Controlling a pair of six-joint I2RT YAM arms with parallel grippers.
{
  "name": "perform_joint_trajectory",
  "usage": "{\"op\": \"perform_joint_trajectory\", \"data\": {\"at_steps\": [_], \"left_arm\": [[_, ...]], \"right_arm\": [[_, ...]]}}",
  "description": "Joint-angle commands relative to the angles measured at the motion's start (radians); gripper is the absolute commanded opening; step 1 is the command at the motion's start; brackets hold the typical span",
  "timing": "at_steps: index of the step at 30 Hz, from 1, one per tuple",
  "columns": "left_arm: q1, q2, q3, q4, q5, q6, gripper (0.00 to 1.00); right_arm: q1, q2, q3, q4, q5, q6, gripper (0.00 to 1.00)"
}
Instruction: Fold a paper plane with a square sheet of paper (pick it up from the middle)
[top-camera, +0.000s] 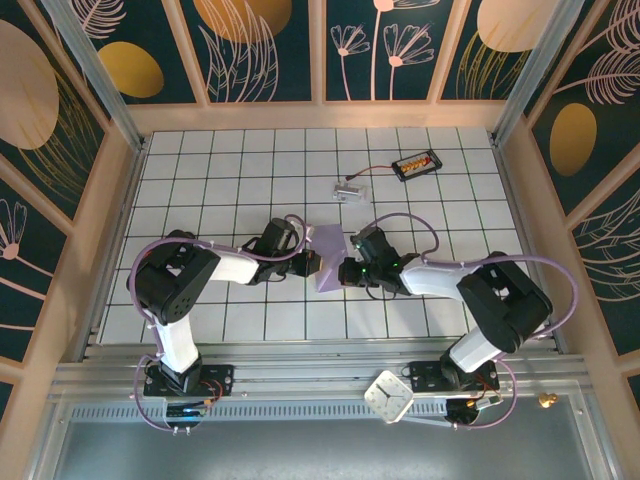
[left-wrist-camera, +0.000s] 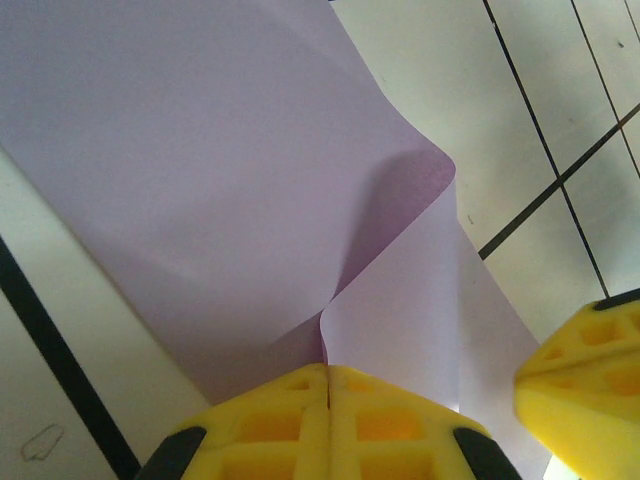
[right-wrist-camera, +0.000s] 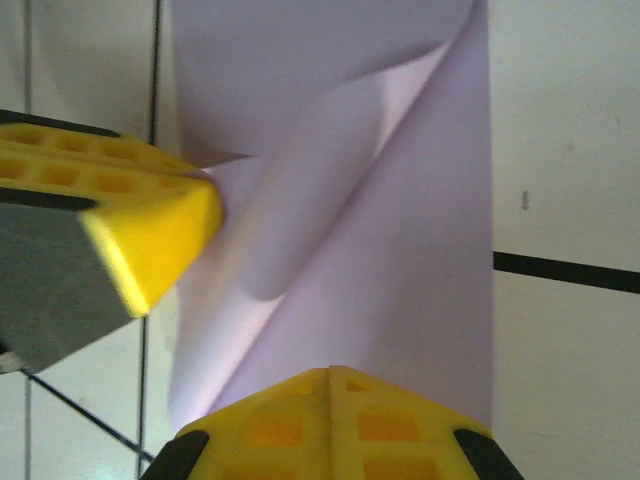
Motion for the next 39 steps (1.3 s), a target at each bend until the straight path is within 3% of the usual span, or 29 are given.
{"op": "perform_joint_trajectory", "data": {"at_steps": [1, 9, 21, 39], "left_arm": [[0.002, 0.038, 0.02, -0.011, 0.003, 0.007, 0.0], [0.001, 0.033, 0.035, 0.003, 0.039, -0.007, 0.0], [0.002, 0.024, 0.029, -0.056, -0.04, 0.013, 0.0], [0.024, 0.001, 0.005, -0.029, -0.023, 0.003, 0.0]], "right_arm": [[0.005, 0.038, -0.023, 0.014, 0.017, 0.006, 0.03], [0.005, 0.064, -0.031, 0.005, 0.034, -0.008, 0.01], [0.003, 0.064, -0.024, -0.012, 0.044, -0.02, 0.0], [0.005, 0.062, -0.025, -0.016, 0.046, -0.017, 0.0]]}}
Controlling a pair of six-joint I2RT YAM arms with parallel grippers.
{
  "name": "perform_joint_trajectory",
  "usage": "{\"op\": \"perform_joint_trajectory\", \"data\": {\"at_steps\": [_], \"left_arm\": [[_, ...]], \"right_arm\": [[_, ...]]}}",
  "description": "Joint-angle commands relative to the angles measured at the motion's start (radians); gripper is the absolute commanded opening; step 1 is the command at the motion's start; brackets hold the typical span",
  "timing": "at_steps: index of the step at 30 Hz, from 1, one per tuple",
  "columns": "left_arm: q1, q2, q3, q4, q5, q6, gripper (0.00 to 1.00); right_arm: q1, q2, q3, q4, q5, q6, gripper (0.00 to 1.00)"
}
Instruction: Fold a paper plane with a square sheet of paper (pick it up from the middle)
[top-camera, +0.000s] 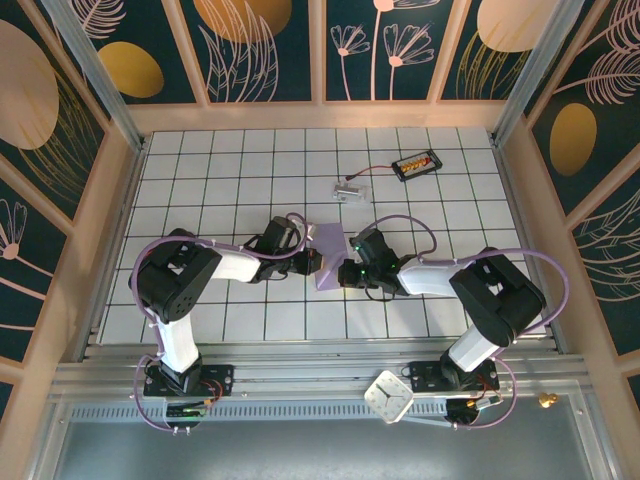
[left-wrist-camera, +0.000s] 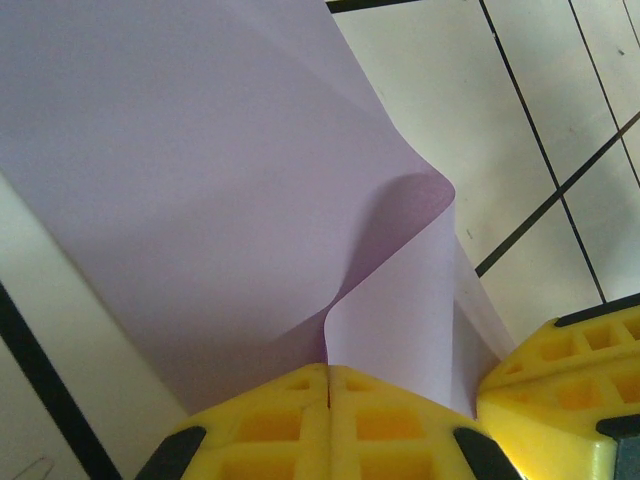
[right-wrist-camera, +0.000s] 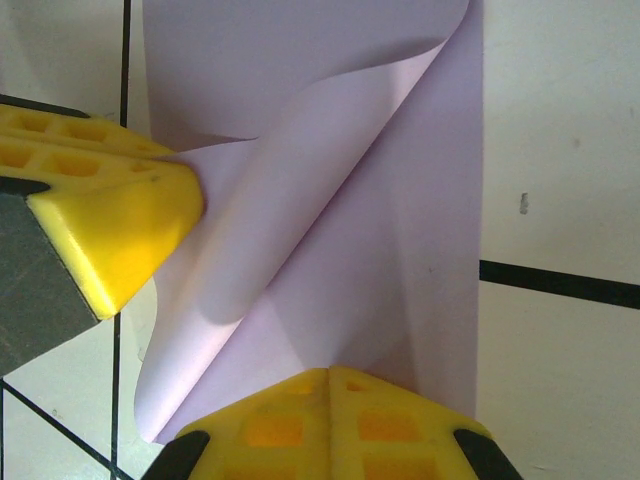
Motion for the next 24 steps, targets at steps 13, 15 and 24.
{"op": "perform_joint_trajectory", "data": {"at_steps": [13, 15, 24], "left_arm": [[0.024, 0.022, -0.002, -0.027, 0.015, 0.015, 0.0], [0.023, 0.023, -0.003, -0.028, 0.012, 0.015, 0.0], [0.023, 0.047, -0.007, -0.034, 0.023, 0.014, 0.0]], "right_arm": [[0.005, 0.026, -0.011, -0.068, 0.049, -0.017, 0.0], [0.005, 0.026, -0.009, -0.068, 0.05, -0.018, 0.0], [0.003, 0.023, 0.027, -0.084, 0.046, -0.031, 0.01]]}}
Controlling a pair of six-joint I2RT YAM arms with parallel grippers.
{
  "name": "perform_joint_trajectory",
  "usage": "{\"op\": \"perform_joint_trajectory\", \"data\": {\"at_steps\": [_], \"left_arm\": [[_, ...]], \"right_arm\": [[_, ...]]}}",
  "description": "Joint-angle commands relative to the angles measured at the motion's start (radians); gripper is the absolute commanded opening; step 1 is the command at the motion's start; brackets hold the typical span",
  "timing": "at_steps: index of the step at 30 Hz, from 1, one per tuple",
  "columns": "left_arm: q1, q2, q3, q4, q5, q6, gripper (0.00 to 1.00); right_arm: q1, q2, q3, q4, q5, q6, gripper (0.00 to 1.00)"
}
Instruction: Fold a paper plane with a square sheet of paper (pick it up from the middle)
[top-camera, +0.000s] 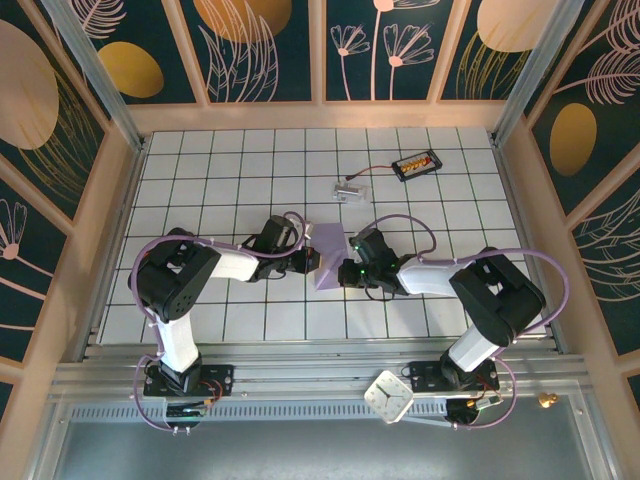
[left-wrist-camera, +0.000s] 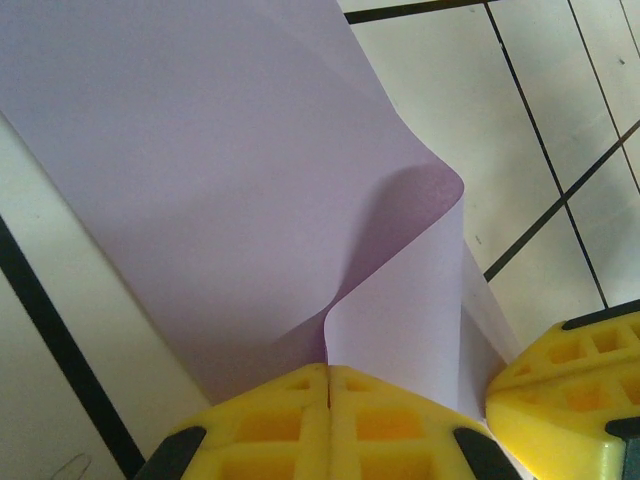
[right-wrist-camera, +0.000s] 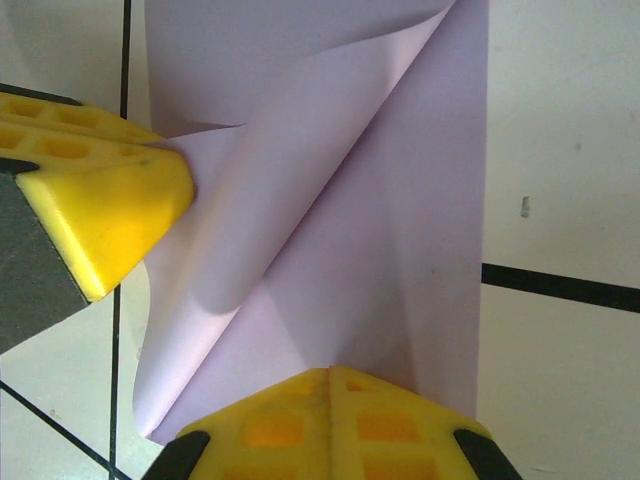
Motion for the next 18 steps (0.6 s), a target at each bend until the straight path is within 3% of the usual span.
{"op": "perform_joint_trajectory", "data": {"at_steps": [1, 10, 18], "left_arm": [[0.007, 0.047, -0.004, -0.041, 0.004, 0.013, 0.0], [0.008, 0.064, 0.001, -0.073, -0.014, 0.024, 0.0], [0.009, 0.09, 0.023, -0.099, -0.016, 0.03, 0.0]], "right_arm": [[0.003, 0.02, 0.025, -0.075, 0.043, -0.025, 0.01], [0.006, -0.044, 0.075, -0.077, 0.017, -0.044, 0.06], [0.049, -0.07, 0.008, 0.145, -0.096, 0.076, 0.04]]}}
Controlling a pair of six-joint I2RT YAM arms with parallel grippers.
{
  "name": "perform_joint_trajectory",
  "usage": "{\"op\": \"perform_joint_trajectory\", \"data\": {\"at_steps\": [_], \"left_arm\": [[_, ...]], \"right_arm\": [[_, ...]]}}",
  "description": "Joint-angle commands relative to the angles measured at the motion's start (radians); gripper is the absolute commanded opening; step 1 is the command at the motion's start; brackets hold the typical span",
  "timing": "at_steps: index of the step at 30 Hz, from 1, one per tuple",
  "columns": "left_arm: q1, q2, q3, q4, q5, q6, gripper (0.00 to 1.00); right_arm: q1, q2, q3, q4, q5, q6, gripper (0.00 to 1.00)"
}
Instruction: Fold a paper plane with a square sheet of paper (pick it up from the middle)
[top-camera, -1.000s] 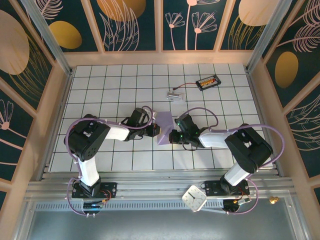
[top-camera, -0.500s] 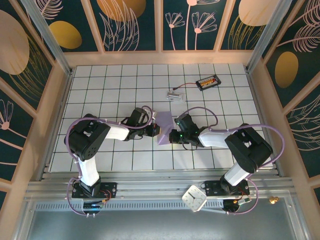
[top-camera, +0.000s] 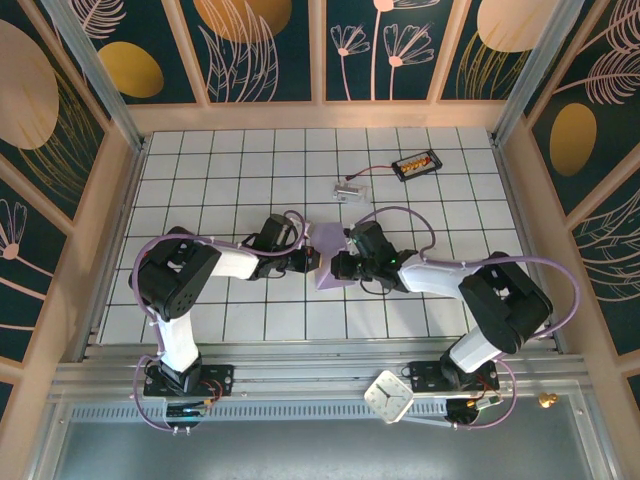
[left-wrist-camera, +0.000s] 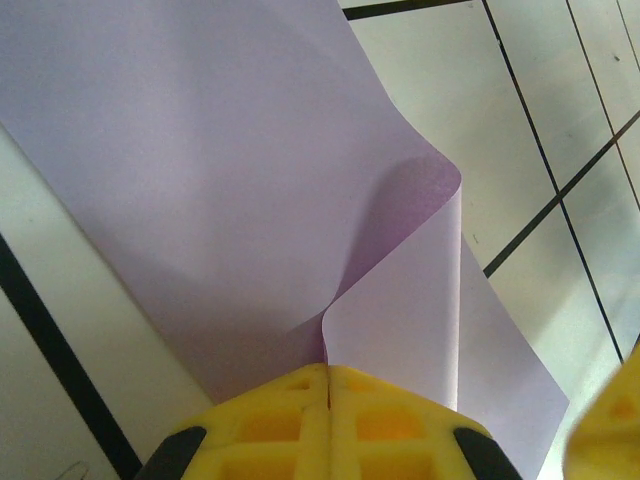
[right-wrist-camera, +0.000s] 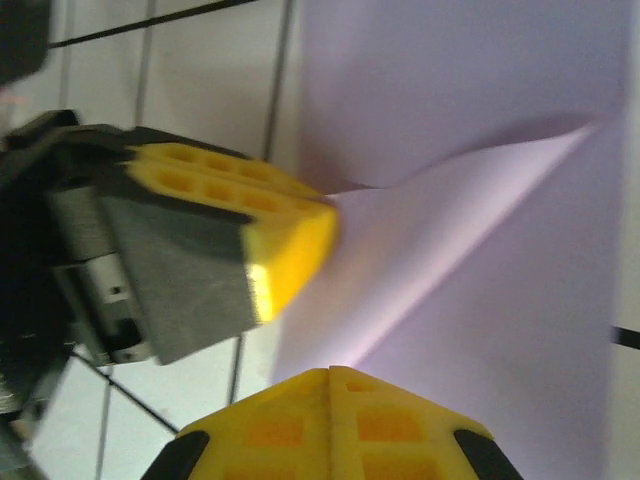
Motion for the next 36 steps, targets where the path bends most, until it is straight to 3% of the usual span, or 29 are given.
{"op": "perform_joint_trajectory", "data": {"at_steps": [1, 15, 36], "left_arm": [[0.001, 0.079, 0.008, -0.083, -0.041, 0.025, 0.0], [0.001, 0.08, 0.017, -0.101, -0.052, 0.032, 0.0], [0.002, 0.105, 0.044, -0.138, -0.104, 0.054, 0.0]], "right_arm": [[0.034, -0.016, -0.042, 0.137, -0.061, 0.074, 0.03], [0.079, 0.126, -0.046, 0.215, -0.073, 0.11, 0.0], [0.106, 0.193, -0.081, 0.113, -0.039, 0.089, 0.0]]}}
